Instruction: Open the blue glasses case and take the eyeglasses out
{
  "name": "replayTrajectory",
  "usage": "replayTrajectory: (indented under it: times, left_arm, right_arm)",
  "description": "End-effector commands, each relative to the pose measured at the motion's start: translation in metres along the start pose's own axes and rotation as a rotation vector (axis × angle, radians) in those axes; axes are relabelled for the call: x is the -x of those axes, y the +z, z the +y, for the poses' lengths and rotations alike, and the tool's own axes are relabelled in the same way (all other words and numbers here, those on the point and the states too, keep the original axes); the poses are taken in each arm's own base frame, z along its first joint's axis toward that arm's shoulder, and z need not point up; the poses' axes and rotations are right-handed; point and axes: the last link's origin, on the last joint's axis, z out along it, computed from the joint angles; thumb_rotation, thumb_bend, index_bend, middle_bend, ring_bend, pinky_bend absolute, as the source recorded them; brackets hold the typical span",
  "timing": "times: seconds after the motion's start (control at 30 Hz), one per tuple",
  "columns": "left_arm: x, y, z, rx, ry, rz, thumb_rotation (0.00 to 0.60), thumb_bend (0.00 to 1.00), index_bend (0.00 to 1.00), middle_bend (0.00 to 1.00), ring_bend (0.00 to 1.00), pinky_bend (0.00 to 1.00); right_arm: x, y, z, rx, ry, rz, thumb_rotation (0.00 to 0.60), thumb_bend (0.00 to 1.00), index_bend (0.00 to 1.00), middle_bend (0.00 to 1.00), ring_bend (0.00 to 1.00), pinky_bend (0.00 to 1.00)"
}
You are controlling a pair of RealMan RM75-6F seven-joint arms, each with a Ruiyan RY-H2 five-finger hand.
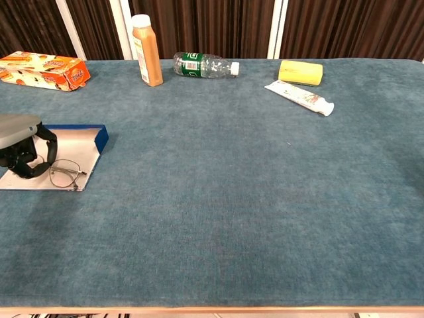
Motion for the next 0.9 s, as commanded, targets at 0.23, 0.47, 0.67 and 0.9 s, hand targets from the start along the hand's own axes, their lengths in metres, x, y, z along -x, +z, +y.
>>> replayTrajectory:
  times: [0.23, 0.47, 0.67, 0.9]
  left_arm:
    - [-0.010, -0.002, 0.007, 0.021, -0.025, 0.020, 0.600, 0.47, 0.57, 1.00, 0.94, 1.00]
    - [-0.028, -0.001, 0.030, 0.066, -0.059, 0.034, 0.600, 0.47, 0.57, 1.00, 0.94, 1.00]
    - [-0.036, 0.005, 0.068, 0.128, -0.054, 0.007, 0.600, 0.47, 0.57, 1.00, 0.94, 1.00]
    - [-0.030, 0.006, 0.108, 0.192, -0.035, -0.019, 0.600, 0.47, 0.57, 1.00, 0.94, 1.00]
  right_arm:
    - [0.000, 0.000, 0.000, 0.001, 0.001, 0.000, 0.600, 0.16, 0.00, 0.00, 0.00, 0.19]
    - [0.000, 0.000, 0.000, 0.001, 0.002, -0.001, 0.600, 0.16, 0.00, 0.00, 0.00, 0.19]
    - [0.000, 0.001, 0.000, 0.001, 0.003, 0.000, 0.600, 0.16, 0.00, 0.00, 0.00, 0.19]
    - [0.000, 0.001, 0.000, 0.001, 0.004, -0.001, 0.600, 0.16, 0.00, 0.00, 0.00, 0.19]
